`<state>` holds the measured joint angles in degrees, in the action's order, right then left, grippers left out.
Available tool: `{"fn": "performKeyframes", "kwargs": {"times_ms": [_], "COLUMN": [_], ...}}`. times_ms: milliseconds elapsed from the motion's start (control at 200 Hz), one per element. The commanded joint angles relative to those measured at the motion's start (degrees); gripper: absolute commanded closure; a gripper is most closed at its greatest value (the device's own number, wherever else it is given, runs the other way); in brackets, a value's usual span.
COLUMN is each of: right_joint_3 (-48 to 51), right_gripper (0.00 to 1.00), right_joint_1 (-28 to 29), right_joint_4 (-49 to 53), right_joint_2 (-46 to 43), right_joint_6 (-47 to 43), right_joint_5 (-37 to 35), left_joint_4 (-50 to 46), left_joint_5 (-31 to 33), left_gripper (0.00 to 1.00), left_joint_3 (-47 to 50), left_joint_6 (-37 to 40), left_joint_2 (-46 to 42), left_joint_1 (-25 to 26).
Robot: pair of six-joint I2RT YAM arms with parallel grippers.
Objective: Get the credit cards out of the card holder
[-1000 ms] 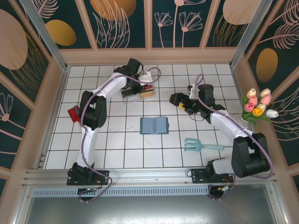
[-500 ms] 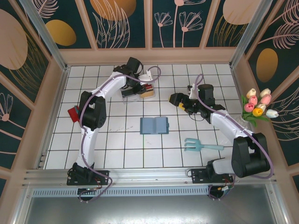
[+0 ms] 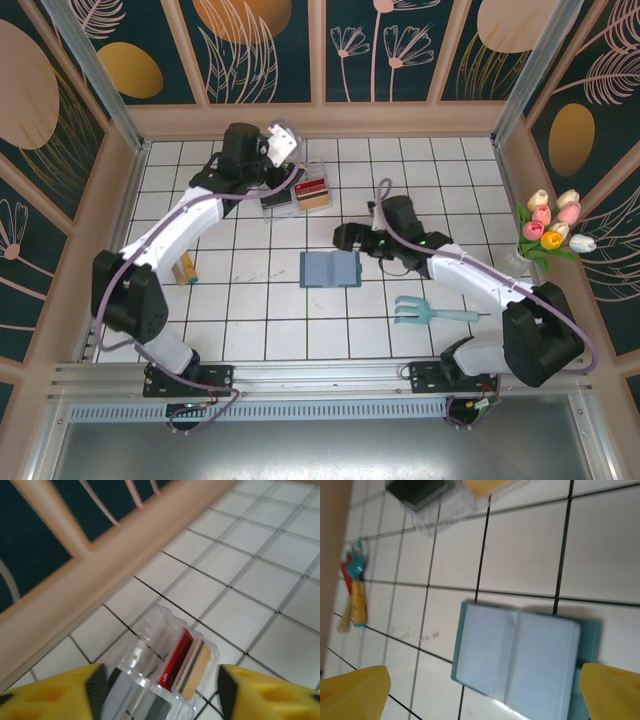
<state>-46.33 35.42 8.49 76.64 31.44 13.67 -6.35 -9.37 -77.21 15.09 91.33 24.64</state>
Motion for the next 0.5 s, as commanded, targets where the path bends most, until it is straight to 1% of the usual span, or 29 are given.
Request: {"fn": "performKeyframes", "kwargs": {"times_ms": [0,35,50,65,115,245,320,415,460,495], "right_joint_3": [-3.0,-3.6,-3.9,-4.3,-5.8,-10.2,-13.0,-16.6,-18.2,-19.4], "right_gripper": [0.04,0.05,0.06,0.06,0.09,0.09,0.08,0.04,0.01,0.01], "right_joint_1": [5.1,7.1,7.9,8.6,10.8,15.8,17.3,18.4,18.6,18.8], "right_joint_4": [4.8,5.6,5.9,6.2,7.8,11.9,14.3,16.9,17.9,18.6], "right_joint_2": [2.6,3.8,4.4,5.1,7.3,13.4,17.3,21.8,23.8,25.2], "right_joint_6": [0.6,1.1,1.1,1.1,1.5,3.2,3.5,3.8,4.2,4.6], "right_joint_5": [-13.0,-14.8,-15.5,-15.7,-17.3,-23.2,-25.4,-27.2,-27.5,-27.6], "left_joint_4": [11.9,12.5,12.9,13.6,15.2,13.1,12.2,10.2,8.4,7.3], "left_joint_5": [11.4,13.0,13.5,13.8,14.7,17.5,20.6,22.1,21.4,19.7], "left_gripper": [0.24,0.18,0.12,0.08,0.02,0.01,0.01,0.01,0.01,0.02], "left_joint_3": [6.4,8.3,9.1,10.1,12.8,16.3,19.1,21.2,22.8,23.2], "left_joint_6": [-18.2,-20.8,-21.7,-23.0,-26.3,-33.2,-38.3,-44.4,-47.0,-48.4], "left_joint_2": [-4.7,-6.3,-6.9,-7.5,-9.2,-12.0,-13.6,-14.8,-14.8,-14.9], "left_joint_1": [-0.3,-0.3,-0.3,-0.3,-0.3,-0.3,-0.3,-0.3,-0.4,-0.4]}}
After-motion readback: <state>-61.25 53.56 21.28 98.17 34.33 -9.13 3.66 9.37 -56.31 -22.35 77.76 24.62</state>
